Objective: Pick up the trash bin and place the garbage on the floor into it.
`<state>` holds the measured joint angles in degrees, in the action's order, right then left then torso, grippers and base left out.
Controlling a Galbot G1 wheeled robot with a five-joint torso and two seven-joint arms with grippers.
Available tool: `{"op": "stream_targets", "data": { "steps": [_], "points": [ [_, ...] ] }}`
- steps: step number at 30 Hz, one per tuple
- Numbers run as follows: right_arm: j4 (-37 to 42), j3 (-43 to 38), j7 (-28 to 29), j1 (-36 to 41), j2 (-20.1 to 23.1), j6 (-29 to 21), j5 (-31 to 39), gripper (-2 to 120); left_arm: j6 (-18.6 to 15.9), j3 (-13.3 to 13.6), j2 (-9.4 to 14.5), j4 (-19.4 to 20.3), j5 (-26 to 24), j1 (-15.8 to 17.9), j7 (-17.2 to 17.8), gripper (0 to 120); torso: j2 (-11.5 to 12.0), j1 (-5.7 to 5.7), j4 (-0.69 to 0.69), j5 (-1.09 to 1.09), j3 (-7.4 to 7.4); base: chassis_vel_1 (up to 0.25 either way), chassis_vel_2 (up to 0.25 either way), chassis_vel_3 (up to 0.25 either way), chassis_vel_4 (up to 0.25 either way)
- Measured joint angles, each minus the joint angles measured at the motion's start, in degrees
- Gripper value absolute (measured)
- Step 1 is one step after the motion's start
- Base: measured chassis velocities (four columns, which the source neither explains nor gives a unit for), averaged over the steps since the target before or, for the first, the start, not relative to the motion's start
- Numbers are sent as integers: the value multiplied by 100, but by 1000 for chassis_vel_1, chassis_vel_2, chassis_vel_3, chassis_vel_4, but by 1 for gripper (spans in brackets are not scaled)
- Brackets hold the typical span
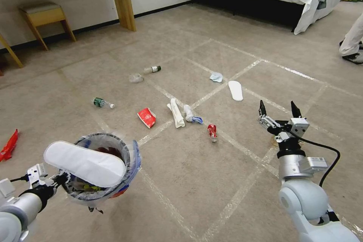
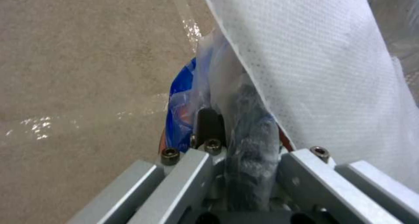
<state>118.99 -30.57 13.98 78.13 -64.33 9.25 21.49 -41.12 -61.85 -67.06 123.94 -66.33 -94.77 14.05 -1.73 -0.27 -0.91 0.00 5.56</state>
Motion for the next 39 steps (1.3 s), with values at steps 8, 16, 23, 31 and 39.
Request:
{"op": "stream_targets", "data": {
  "steps": [8,16,23,31,39],
  "points": [
    [-48,37,-4,-8,15,15,-20,100,0,-50,-16,-24,0,-11,0,1,0,0,0,0,1,-153,159,154,-156],
    [-104,64,-6,4,-39,54,-79,100,0,-74,-33,-39,-5,-52,-5,1,0,-1,1,-2,2,-227,234,228,-225],
    [-132,64,-4,7,-37,66,-95,100,1,-68,-40,-58,1,-54,-12,1,0,-1,-1,0,2,-202,207,214,-212],
    [-179,63,12,-10,-14,77,-102,100,5,-47,-38,-97,10,-28,-13,1,0,0,0,1,1,-192,195,186,-190],
    [-288,112,50,-91,41,111,-126,100,13,1,-19,-198,26,36,-13,1,1,-2,0,0,2,-120,128,118,-112]
  ]
}}
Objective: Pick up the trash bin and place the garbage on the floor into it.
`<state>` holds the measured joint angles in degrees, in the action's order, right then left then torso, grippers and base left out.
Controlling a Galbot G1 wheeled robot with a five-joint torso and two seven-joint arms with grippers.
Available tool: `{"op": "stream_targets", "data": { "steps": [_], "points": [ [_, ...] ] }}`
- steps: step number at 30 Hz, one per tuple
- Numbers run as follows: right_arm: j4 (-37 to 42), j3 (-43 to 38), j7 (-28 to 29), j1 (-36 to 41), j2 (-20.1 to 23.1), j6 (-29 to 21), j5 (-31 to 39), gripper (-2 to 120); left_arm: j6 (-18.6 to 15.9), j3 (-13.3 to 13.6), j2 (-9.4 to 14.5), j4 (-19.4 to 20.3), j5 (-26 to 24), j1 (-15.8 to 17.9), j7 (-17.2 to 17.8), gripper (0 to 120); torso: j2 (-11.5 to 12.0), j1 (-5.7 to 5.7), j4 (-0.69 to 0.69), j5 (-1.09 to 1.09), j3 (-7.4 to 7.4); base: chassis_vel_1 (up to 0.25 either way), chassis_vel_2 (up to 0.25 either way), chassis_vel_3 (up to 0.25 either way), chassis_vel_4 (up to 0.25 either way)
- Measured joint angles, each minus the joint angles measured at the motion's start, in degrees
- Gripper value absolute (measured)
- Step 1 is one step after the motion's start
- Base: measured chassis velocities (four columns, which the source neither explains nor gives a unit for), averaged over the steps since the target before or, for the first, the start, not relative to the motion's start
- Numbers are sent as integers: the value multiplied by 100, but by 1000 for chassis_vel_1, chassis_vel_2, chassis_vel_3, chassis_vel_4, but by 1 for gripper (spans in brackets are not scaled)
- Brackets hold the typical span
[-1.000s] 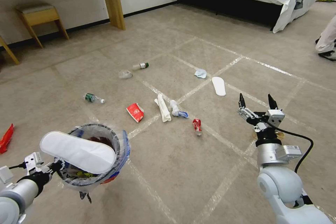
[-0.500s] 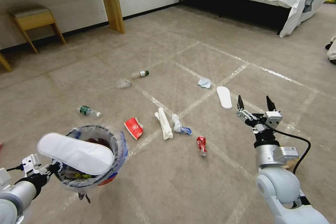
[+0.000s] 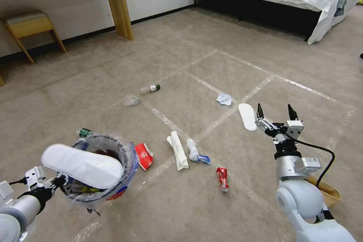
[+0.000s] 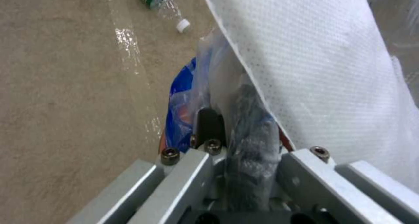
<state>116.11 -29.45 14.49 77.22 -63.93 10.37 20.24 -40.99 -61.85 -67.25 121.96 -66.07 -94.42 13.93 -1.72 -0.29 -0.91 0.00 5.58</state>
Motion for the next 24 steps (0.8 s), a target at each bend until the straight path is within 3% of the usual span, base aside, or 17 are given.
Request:
{"op": "stream_targets", "data": {
  "steps": [8,14,16,17,19,20,23,24],
  "points": [
    [27,51,81,11,42,-108,-1,100,3,-21,52,-36,3,3,-6,1,-1,2,0,-1,-2,4,-7,-3,5],
    [113,50,359,9,240,-501,166,100,3,-37,84,-163,104,20,39,1,0,1,0,0,-1,0,0,0,0],
    [236,61,626,35,336,-1006,406,100,2,-49,84,-209,110,21,37,1,-1,2,0,0,-2,0,0,0,0],
    [236,61,626,35,336,-1006,406,100,2,-49,84,-209,110,21,37,1,-1,2,0,0,-2,0,0,0,0],
    [373,140,1003,52,467,-1748,800,100,2,-65,76,-245,114,27,32,1,-1,1,0,-1,-2,0,0,0,0],
    [373,140,1003,52,467,-1748,800,100,2,-65,76,-245,114,27,32,1,-1,1,0,-1,-2,0,0,0,0],
    [541,254,1541,97,702,-2932,1416,100,2,-45,87,-303,123,51,23,1,0,2,0,0,-2,0,0,0,0],
    [541,254,1541,97,702,-2932,1416,100,2,-45,87,-303,123,51,23,1,0,2,0,0,-2,0,0,0,0]
  ]
}}
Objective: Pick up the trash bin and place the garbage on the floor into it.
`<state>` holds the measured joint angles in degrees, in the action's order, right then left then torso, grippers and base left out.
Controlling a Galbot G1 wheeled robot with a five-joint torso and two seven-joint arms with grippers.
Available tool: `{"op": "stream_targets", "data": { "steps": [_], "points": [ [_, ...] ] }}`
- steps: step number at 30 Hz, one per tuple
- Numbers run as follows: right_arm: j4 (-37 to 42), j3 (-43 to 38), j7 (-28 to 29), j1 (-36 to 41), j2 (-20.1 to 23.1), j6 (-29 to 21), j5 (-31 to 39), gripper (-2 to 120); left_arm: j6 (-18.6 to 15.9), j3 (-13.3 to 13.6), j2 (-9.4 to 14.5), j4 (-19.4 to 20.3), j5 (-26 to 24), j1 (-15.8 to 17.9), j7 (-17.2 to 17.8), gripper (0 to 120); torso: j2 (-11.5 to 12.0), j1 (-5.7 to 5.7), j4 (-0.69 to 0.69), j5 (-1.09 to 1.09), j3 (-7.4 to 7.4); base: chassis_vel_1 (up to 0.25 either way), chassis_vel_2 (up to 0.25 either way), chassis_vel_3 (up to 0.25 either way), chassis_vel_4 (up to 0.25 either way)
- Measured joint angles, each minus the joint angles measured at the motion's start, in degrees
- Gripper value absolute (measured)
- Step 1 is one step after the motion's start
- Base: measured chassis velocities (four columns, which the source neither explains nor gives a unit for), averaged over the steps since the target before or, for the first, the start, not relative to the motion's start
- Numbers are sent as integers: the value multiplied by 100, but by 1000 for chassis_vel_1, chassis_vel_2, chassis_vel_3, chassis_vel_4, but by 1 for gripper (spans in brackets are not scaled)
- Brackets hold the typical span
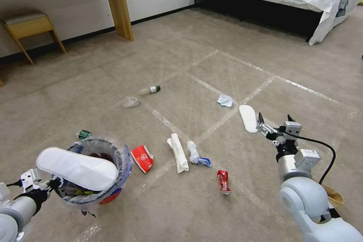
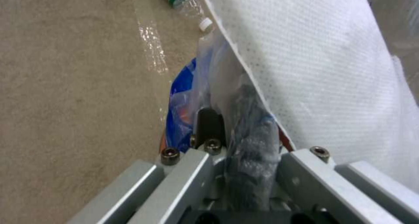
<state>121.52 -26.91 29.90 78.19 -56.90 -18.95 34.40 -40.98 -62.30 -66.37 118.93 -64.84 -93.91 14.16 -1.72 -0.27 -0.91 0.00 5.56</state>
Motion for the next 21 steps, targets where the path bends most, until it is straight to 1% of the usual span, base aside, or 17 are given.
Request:
{"op": "stream_targets", "data": {
  "steps": [1,2,3,4,5,6,7,8,9,11,12,14,17,19,21],
  "points": [
    [50,45,179,21,78,-413,353,100,0,15,13,-12,4,2,-3,1,0,0,0,1,0,0,0,0,0],
    [78,152,492,23,171,-1004,1044,100,0,20,18,-22,13,-2,-20,1,0,0,-1,1,0,0,0,0,0],
    [78,152,492,23,171,-1004,1044,100,0,20,18,-22,13,-2,-20,1,0,0,-1,1,0,0,0,0,0],
    [74,271,727,16,238,-1407,1568,100,1,13,15,-23,18,-11,-27,1,0,0,-1,-1,0,0,0,0,0],
    [74,271,727,16,238,-1407,1568,100,1,13,15,-23,18,-11,-27,1,0,0,-1,-1,0,0,0,0,0],
    [24,441,987,-2,305,-1659,1956,100,1,8,7,-25,21,-17,-32,1,0,0,0,-1,0,0,0,0,0],
    [-58,582,1175,-8,356,-1786,2161,100,3,8,1,-31,27,-19,-37,1,0,0,0,0,0,0,0,0,0],
    [-202,736,1331,-9,409,-1879,2304,100,6,15,-9,-39,42,-18,-43,1,0,0,1,0,0,0,0,0,0],
    [-202,736,1331,-9,409,-1879,2304,100,6,15,-9,-39,42,-18,-43,1,0,0,1,0,0,0,0,0,0],
    [-534,955,1573,-22,462,-2025,2553,100,16,41,-43,-56,70,-3,-65,1,0,0,0,0,0,0,0,0,0],
    [-534,955,1573,-22,462,-2025,2553,100,16,41,-43,-56,70,-3,-65,1,0,0,0,0,0,0,0,0,0],
    [-939,1122,1617,-51,450,-2083,2641,100,34,80,-69,-86,91,13,-94,1,0,0,-1,0,0,0,0,0,0],
    [-1094,1201,1627,-93,408,-2156,2726,100,42,102,-73,-97,115,13,-109,1,0,0,-1,0,0,0,0,0,0],
    [-1267,1346,1656,-206,313,-2316,2867,100,52,122,-74,-101,138,9,-116,1,0,0,-1,0,0,0,0,0,0],
    [-1356,1431,1663,-296,255,-2338,2903,100,56,125,-76,-100,150,2,-116,1,0,0,-1,-1,0,0,0,0,0]
  ]
}}
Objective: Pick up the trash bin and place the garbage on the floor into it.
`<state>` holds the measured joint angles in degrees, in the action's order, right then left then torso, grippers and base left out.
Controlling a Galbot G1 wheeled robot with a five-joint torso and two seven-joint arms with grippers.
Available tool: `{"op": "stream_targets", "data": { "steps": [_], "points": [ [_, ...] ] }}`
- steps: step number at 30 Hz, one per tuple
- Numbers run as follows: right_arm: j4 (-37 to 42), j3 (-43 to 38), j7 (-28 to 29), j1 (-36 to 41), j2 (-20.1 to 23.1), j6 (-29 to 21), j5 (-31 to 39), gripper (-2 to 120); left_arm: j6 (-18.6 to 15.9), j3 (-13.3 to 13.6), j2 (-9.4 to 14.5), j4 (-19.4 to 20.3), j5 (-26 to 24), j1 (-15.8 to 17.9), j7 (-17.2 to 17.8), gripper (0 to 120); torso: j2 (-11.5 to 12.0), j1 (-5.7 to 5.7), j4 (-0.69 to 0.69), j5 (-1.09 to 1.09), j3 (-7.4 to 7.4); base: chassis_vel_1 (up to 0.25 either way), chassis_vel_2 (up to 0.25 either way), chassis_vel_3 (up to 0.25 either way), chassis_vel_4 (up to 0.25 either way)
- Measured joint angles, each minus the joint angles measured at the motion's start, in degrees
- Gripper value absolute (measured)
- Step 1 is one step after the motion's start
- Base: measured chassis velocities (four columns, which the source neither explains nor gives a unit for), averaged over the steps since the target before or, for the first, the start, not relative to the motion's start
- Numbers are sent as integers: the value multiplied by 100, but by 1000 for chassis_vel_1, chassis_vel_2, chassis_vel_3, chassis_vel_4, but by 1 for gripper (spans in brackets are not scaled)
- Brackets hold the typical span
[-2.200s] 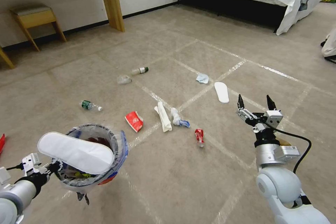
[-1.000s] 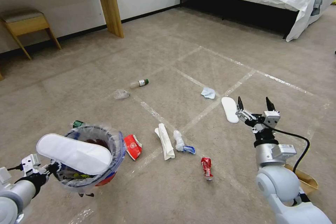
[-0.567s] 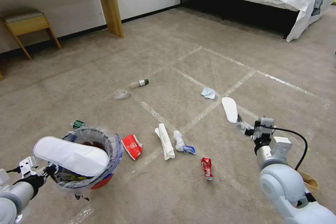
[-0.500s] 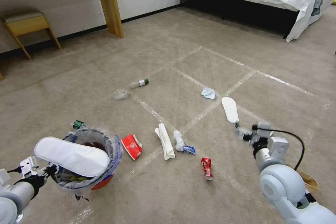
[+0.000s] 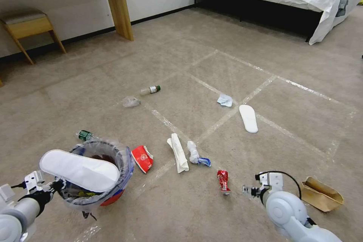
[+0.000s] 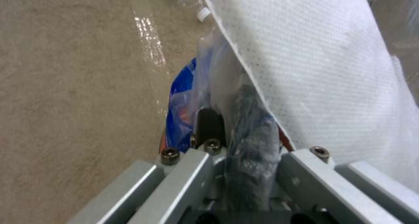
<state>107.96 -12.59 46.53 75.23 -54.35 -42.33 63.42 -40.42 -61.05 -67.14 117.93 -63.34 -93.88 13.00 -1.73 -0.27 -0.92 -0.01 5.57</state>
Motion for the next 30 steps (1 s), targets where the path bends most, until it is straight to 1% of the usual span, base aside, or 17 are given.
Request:
{"op": "stream_targets", "data": {
  "steps": [2,3,4,5,9,11,12,14,15,18,19,21,22,23,24,27,30],
  "points": [
    [-217,205,16,-222,-107,-32,39,100,3,6,-18,21,13,-16,1,1,0,0,0,1,0,0,0,0,0],
    [-335,312,16,-330,-148,-32,41,98,5,8,-34,39,23,-26,2,1,0,0,1,1,0,0,0,0,0],
    [-335,312,16,-330,-148,-32,41,98,5,8,-34,39,23,-26,2,1,0,0,1,1,0,0,0,0,0],
    [-532,456,-5,-501,-202,-33,27,94,10,8,-62,57,36,-43,3,1,0,0,0,1,0,0,0,0,0],
    [-766,591,-99,-722,-277,-32,3,92,12,8,-92,66,56,-61,3,1,0,0,0,1,0,0,0,0,0],
    [-1161,778,-225,-1056,-436,-24,-40,92,16,8,-136,79,91,-88,3,1,0,0,1,1,0,0,0,0,0],
    [-1161,778,-225,-1056,-436,-24,-40,92,16,8,-136,79,91,-88,3,1,0,0,1,1,0,0,0,0,0],
    [-1532,948,-366,-1312,-640,-12,-152,92,18,7,-176,110,108,-116,6,1,0,0,1,1,1,0,0,0,0],
    [-1532,948,-366,-1312,-640,-12,-152,92,18,7,-176,110,108,-116,6,1,0,0,1,1,1,0,0,0,0],
    [-1806,1080,-452,-1492,-867,4,-230,92,19,7,-220,135,126,-133,9,1,0,0,1,1,0,0,0,0,0],
    [-1806,1080,-452,-1492,-867,4,-230,92,19,7,-220,135,126,-133,9,1,0,0,1,1,0,0,0,0,0],
    [-2068,1227,-556,-1630,-1088,71,-365,92,21,0,-249,136,137,-142,13,1,0,0,1,1,0,0,0,0,0],
    [-2068,1227,-556,-1630,-1088,71,-365,92,21,0,-249,136,137,-142,13,1,0,0,1,1,0,0,0,0,0],
    [-2223,1281,-596,-1706,-1205,101,-418,92,23,-9,-259,129,139,-148,12,1,0,0,1,1,0,0,0,0,0],
    [-2223,1281,-596,-1706,-1205,101,-418,92,23,-9,-259,129,139,-148,12,1,0,0,1,1,0,0,0,0,0],
    [-2500,1324,-678,-1834,-1379,164,-526,92,28,-19,-265,95,144,-147,10,1,0,0,1,1,0,0,0,0,0],
    [-2664,1331,-750,-1905,-1412,239,-622,91,34,-19,-266,74,147,-142,9,1,0,0,1,2,0,0,0,0,0]
  ]
}}
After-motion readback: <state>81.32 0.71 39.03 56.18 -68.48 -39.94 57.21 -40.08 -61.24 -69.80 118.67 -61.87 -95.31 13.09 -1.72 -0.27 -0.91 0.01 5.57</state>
